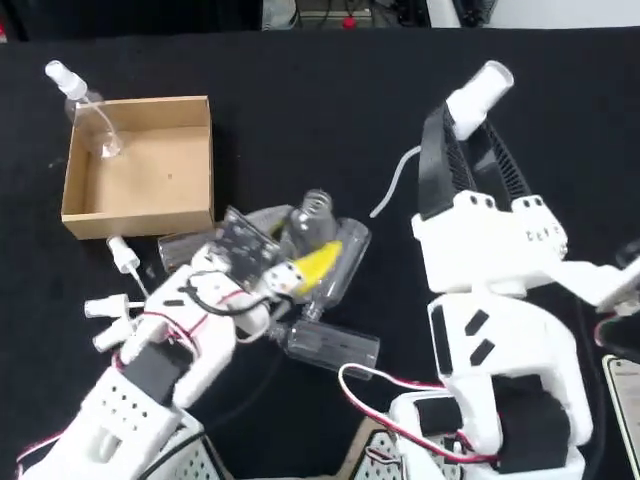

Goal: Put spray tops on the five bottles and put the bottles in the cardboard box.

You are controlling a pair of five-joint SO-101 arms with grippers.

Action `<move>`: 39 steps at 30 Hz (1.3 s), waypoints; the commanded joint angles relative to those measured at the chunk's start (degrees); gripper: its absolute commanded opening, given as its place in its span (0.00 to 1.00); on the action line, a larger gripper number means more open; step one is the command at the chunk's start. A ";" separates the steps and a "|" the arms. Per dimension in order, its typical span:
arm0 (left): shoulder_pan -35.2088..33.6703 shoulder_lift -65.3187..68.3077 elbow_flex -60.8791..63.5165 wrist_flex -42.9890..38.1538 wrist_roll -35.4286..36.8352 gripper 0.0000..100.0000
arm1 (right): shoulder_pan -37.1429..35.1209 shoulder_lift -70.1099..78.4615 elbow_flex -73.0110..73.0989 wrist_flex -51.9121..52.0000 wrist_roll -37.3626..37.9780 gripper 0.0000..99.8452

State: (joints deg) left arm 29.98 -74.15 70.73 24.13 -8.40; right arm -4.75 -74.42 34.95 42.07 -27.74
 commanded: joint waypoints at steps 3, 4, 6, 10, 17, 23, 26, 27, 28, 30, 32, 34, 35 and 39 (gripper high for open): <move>5.85 -1.58 4.09 -4.57 0.35 0.17 | -0.18 -5.23 2.24 -2.11 -0.70 0.02; 5.93 -1.58 4.18 -4.48 0.35 0.17 | -0.53 -6.11 3.12 -2.20 -0.70 0.02; 5.76 -1.58 4.09 -4.48 0.26 0.17 | -0.53 -7.96 4.97 -2.29 -0.79 0.02; 6.64 -1.58 4.09 -4.48 0.26 0.17 | -0.62 -11.47 8.84 -4.31 -0.88 0.02; 7.87 -1.58 4.09 -4.57 0.26 0.17 | -3.78 -17.89 16.75 -7.56 -3.16 0.02; 7.87 -1.58 4.26 -4.57 0.26 0.17 | -6.77 -19.12 19.91 -8.44 -3.08 0.02; 7.87 -1.58 4.35 -4.48 0.26 0.17 | -5.98 -19.38 22.02 -10.20 -1.76 0.02; 7.87 -1.58 4.35 -4.48 0.26 0.17 | -5.98 -19.56 22.73 -10.73 -1.05 0.02; 7.87 -1.58 4.35 -4.48 0.26 0.17 | -5.98 -19.65 23.34 -11.08 -0.62 0.02; 7.78 -1.58 4.35 -4.48 0.26 0.17 | -5.98 -19.65 23.87 -11.16 -0.53 0.02; 7.60 -1.58 4.44 -4.48 0.26 0.17 | -5.89 -19.74 23.60 -11.16 -0.44 0.02; 7.43 -1.58 4.62 -4.48 0.26 0.17 | -4.75 -19.74 21.76 -10.90 -0.35 0.02; 7.43 -1.58 4.62 -4.48 0.26 0.17 | -3.78 -19.74 20.97 -10.73 -0.35 0.02; 7.69 -1.58 4.62 -4.48 0.26 0.17 | -1.76 -19.74 21.41 -10.73 -0.70 0.02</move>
State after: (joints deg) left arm 37.27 -74.51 75.82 21.05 -8.40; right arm -8.00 -94.20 59.12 32.75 -28.70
